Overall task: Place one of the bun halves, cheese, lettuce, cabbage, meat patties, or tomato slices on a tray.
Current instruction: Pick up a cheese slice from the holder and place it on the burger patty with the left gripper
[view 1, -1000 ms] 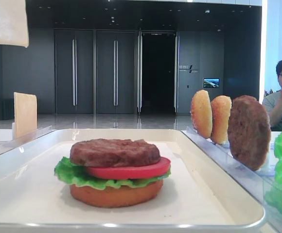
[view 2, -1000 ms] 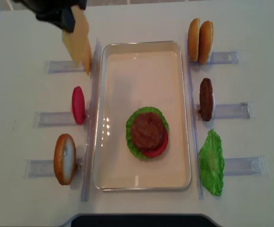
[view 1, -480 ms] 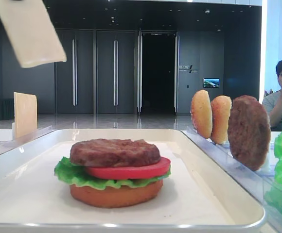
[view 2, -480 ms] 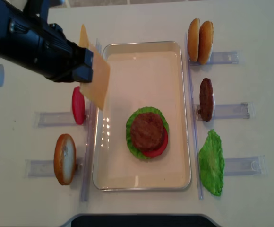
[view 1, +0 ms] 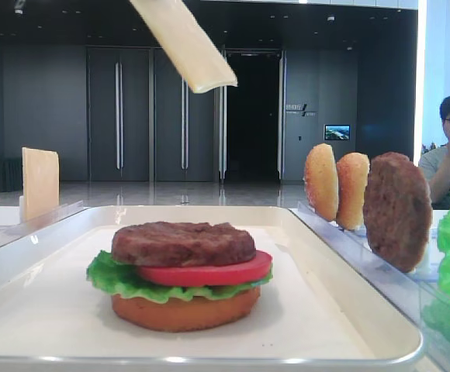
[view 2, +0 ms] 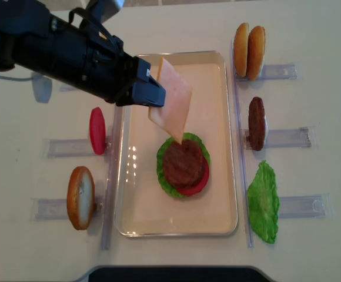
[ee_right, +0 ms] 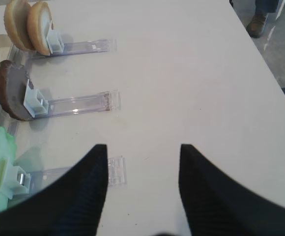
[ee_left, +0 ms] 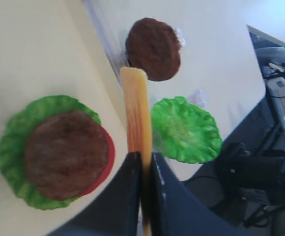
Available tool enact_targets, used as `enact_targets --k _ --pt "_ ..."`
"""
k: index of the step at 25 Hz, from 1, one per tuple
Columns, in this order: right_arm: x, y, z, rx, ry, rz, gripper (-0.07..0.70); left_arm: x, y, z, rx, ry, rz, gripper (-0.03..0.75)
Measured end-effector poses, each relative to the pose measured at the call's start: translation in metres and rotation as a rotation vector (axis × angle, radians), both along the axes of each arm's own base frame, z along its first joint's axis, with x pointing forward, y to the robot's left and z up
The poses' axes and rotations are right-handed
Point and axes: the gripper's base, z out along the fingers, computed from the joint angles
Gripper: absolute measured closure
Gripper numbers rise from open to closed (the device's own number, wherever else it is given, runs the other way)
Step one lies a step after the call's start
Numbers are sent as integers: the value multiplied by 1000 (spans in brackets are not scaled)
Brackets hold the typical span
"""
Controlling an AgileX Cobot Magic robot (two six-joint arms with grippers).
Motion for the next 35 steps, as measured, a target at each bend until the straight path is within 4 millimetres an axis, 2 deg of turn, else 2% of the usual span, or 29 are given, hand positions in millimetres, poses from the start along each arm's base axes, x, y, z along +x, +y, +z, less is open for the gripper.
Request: enact_targets --k 5,12,19,29,35 --pt "0 0 0 1 0 -1 280 2 -11 -8 -90 53 -87 697" --pt "0 0 0 1 0 -1 280 -2 -15 -13 -149 73 -141 697" --pt "0 0 0 1 0 -1 280 -23 -4 -57 -220 124 -123 697" --pt "0 0 0 1 0 -1 280 -28 6 -80 -217 86 -79 697" --pt "0 0 0 1 0 -1 280 -21 3 -99 -216 125 -58 697"
